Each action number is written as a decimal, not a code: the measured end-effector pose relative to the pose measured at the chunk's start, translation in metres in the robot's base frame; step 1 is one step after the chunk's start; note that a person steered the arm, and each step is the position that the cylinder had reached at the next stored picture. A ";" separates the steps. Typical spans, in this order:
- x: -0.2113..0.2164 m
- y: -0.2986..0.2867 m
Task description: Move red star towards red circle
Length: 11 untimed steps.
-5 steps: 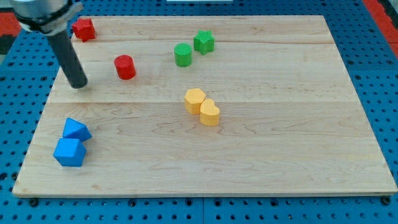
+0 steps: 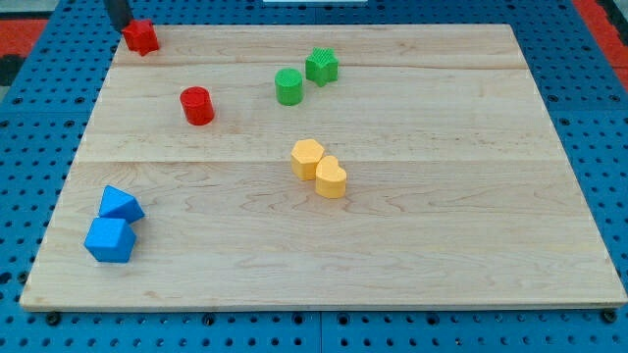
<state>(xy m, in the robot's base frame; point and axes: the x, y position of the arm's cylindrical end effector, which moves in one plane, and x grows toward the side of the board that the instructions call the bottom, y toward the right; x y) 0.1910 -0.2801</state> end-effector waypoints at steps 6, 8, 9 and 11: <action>0.063 0.083; 0.108 0.078; 0.124 0.091; 0.124 0.092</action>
